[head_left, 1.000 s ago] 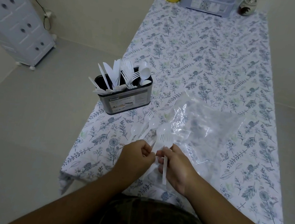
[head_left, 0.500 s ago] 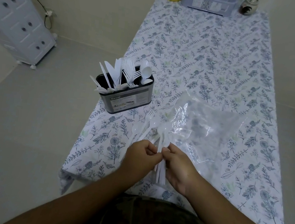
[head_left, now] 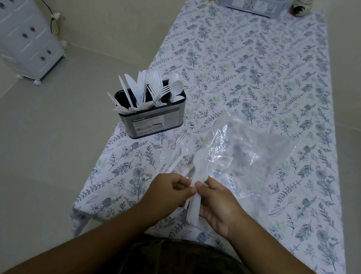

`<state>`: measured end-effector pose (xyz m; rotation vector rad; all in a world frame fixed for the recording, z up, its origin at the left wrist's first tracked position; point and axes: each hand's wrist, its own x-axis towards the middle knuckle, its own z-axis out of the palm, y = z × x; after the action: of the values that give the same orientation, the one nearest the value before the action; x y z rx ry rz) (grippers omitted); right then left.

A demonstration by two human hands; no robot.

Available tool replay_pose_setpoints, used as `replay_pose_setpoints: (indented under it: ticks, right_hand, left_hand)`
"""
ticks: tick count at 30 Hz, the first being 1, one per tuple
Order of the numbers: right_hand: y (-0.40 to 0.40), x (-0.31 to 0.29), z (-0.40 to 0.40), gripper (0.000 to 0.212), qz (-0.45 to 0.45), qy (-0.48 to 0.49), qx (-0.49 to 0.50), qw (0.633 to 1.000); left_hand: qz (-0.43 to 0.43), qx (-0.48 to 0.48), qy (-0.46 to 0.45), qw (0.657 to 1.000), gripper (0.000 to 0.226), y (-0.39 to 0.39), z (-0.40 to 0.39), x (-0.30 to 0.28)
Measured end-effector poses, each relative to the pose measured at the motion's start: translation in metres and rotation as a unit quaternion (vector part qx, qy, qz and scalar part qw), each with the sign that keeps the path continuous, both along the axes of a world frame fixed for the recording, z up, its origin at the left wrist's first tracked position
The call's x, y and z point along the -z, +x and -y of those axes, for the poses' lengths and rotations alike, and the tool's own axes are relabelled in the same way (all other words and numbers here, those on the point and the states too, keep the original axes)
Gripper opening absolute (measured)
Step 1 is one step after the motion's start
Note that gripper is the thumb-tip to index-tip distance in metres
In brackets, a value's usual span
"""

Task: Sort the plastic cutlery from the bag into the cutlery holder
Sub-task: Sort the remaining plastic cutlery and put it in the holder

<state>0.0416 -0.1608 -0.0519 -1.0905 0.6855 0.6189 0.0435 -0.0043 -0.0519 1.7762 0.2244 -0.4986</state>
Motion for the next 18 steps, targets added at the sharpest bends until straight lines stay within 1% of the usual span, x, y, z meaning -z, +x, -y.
replay_pose_setpoints:
  ticks: [3,5,9,11,15,18]
  right_hand:
    - [0.002,-0.002,-0.002,0.021,0.007,-0.032,-0.001,0.999]
    - [0.004,-0.002,-0.003,0.022,0.001,-0.045,0.009,0.999]
    - [0.011,0.001,0.002,0.024,-0.006,-0.013,0.047,0.999]
    - [0.012,0.001,0.003,0.025,0.003,0.015,0.052,0.999]
    - [0.011,0.003,0.001,0.027,0.023,0.033,0.041,0.998]
    - [0.013,0.003,0.001,0.029,0.038,0.036,0.038,0.998]
  left_hand:
    - [0.009,-0.007,0.009,1.000,0.004,-0.001,0.002,0.002]
    - [0.019,-0.020,0.029,0.999,0.014,0.000,0.003,0.003]
    - [-0.024,-0.040,-0.022,0.999,0.020,0.000,0.001,0.007]
    - [-0.028,-0.039,-0.024,0.999,0.025,-0.003,0.000,0.010]
    - [0.006,-0.021,0.006,1.000,0.030,-0.005,-0.002,0.012]
    - [0.058,0.017,0.046,0.997,0.033,-0.004,-0.002,0.009]
